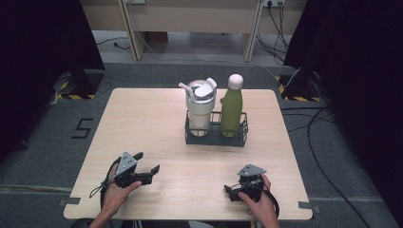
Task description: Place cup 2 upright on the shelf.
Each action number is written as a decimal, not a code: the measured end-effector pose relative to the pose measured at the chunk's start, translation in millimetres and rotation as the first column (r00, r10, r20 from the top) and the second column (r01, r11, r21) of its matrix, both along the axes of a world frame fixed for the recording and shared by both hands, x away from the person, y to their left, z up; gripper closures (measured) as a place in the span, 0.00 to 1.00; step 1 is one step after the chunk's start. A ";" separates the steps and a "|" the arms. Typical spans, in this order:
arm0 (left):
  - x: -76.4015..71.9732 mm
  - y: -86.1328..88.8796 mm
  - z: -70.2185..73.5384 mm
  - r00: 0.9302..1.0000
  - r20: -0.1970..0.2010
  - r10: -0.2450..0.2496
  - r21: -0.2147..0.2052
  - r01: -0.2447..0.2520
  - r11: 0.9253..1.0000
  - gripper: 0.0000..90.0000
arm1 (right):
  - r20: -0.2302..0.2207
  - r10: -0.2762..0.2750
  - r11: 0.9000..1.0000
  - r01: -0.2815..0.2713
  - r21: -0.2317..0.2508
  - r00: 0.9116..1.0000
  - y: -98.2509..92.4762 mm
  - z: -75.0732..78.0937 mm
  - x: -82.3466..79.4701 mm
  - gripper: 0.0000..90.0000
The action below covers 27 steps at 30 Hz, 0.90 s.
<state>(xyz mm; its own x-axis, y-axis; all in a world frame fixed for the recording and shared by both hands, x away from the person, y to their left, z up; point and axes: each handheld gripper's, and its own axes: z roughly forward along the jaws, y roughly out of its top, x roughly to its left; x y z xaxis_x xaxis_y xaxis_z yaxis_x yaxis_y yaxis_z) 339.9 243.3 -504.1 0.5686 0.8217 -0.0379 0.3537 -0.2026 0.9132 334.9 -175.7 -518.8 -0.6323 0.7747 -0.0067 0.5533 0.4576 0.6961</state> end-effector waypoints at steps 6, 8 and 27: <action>-4.9 2.9 -5.8 1.000 -0.018 0.001 0.021 0.000 1.000 0.16 | 0.000 0.000 1.000 0.000 0.000 1.000 0.0 0.0 0.0 0.01; -7.2 3.4 -7.8 1.000 -0.024 0.001 0.033 0.000 0.999 0.16 | 0.000 0.000 1.000 0.000 0.000 1.000 0.0 0.0 0.0 0.01; -22.3 10.1 -15.5 0.996 -0.088 0.004 0.111 0.005 0.994 0.16 | 0.001 0.001 1.000 -0.001 0.000 1.000 -0.1 -0.1 0.1 0.01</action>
<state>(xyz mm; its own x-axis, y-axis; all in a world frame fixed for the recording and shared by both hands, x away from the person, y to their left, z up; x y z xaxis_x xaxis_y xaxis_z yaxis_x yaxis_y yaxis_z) 317.6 253.5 -519.6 0.5675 0.8234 0.0039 0.4315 -0.3015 0.8503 335.0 -175.8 -518.9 -0.6328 0.7742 -0.0077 0.5522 0.4582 0.6965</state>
